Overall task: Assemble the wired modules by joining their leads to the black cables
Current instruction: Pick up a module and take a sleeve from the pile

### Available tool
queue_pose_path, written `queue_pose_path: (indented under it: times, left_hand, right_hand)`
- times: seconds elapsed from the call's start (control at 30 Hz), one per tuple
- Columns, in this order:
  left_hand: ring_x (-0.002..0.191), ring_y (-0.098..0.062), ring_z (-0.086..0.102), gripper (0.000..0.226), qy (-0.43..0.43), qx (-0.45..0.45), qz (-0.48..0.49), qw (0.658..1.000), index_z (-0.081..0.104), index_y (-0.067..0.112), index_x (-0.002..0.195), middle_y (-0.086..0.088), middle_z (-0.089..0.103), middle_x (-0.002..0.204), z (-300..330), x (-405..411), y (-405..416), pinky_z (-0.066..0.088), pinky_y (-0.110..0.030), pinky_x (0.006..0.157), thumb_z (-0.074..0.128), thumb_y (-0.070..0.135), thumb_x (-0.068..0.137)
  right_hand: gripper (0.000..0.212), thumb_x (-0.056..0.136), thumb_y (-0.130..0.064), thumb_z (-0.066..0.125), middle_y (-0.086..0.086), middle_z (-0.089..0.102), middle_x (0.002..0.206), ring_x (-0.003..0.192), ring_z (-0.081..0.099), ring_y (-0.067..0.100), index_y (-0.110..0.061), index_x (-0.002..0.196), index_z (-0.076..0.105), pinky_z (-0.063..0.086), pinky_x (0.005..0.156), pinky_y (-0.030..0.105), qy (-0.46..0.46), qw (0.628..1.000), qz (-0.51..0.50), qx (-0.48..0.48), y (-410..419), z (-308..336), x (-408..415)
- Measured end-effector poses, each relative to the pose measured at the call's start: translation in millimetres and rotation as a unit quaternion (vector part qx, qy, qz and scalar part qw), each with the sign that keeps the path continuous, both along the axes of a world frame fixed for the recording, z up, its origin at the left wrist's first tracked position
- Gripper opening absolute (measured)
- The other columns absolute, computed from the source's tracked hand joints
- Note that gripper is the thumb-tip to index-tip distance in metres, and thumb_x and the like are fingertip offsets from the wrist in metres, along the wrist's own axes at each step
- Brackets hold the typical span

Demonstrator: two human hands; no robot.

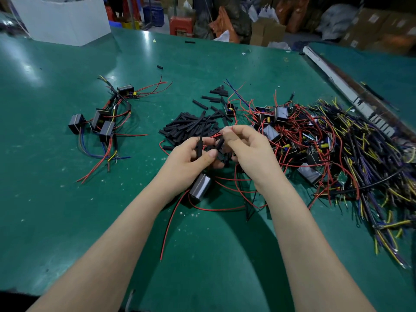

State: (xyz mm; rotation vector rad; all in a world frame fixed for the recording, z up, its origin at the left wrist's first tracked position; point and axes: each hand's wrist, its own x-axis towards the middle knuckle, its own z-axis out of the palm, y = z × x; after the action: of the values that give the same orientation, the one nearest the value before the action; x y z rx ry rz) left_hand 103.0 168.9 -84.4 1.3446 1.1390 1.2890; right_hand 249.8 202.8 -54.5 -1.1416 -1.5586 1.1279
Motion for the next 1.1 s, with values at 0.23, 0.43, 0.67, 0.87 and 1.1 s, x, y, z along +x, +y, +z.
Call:
queue_pose_path:
  times: [0.23, 0.43, 0.67, 0.87, 1.1]
  left_hand:
    - [0.075, -0.009, 0.067, 0.008, 0.023, -0.017, -0.029, 0.999, 0.059, 0.018, 0.089, -0.003, 0.075, 0.079, 1.0, 3.4, -2.7, 0.053, -0.025, 0.077, 0.054, 0.015, 0.095]
    - [0.075, -0.009, 0.063, 0.021, 0.039, -0.025, -0.025, 0.999, 0.063, 0.007, 0.088, 0.0, 0.073, 0.083, 5.7, 5.2, -3.5, 0.049, -0.027, 0.079, 0.049, 0.019, 0.098]
    - [0.08, -0.014, 0.058, 0.026, 0.069, 0.019, -0.019, 0.997, 0.061, 0.014, 0.086, -0.007, 0.067, 0.084, 7.4, 9.6, -5.9, 0.049, -0.041, 0.086, 0.044, 0.031, 0.096]
    - [0.077, -0.003, 0.062, 0.024, 0.07, 0.024, -0.031, 0.997, 0.068, 0.023, 0.079, 0.012, 0.069, 0.076, 10.1, 6.4, -5.3, 0.048, -0.019, 0.079, 0.05, 0.032, 0.093]
    - [0.078, -0.006, 0.062, 0.027, 0.053, 0.01, -0.048, 0.997, 0.073, 0.022, 0.078, 0.006, 0.072, 0.078, 13.5, 7.3, -7.6, 0.049, -0.026, 0.082, 0.052, 0.034, 0.092]
  right_hand:
    - [0.009, 0.092, -0.021, 0.064, -0.013, 0.067, 0.075, 0.068, 0.057, -0.007, -0.017, 0.089, 0.071, 0.043, 0.065, 0.012, 0.102, 0.99, -0.095, 0.036, -0.2, 9.1, 3.5]
    - [0.01, 0.092, -0.026, 0.062, -0.012, 0.068, 0.084, 0.081, 0.058, -0.002, -0.021, 0.091, 0.071, 0.043, 0.069, 0.017, 0.097, 0.995, -0.028, 0.0, -4.0, 14.9, 4.0]
    - [0.011, 0.093, -0.017, 0.061, 0.015, 0.071, 0.104, 0.079, 0.059, 0.002, -0.015, 0.094, 0.072, 0.046, 0.065, 0.01, 0.071, 0.996, 0.05, 0.007, -9.9, 16.8, 1.1]
    - [0.016, 0.094, -0.012, 0.06, 0.0, 0.072, 0.088, 0.085, 0.064, 0.002, -0.002, 0.095, 0.071, 0.049, 0.08, 0.015, 0.134, 0.99, -0.025, 0.034, -8.3, 18.3, 3.0]
    - [0.019, 0.096, -0.016, 0.057, -0.011, 0.073, 0.083, 0.079, 0.062, -0.009, -0.005, 0.095, 0.073, 0.043, 0.068, 0.007, 0.144, 0.987, -0.053, 0.045, -7.1, 17.5, 4.6]
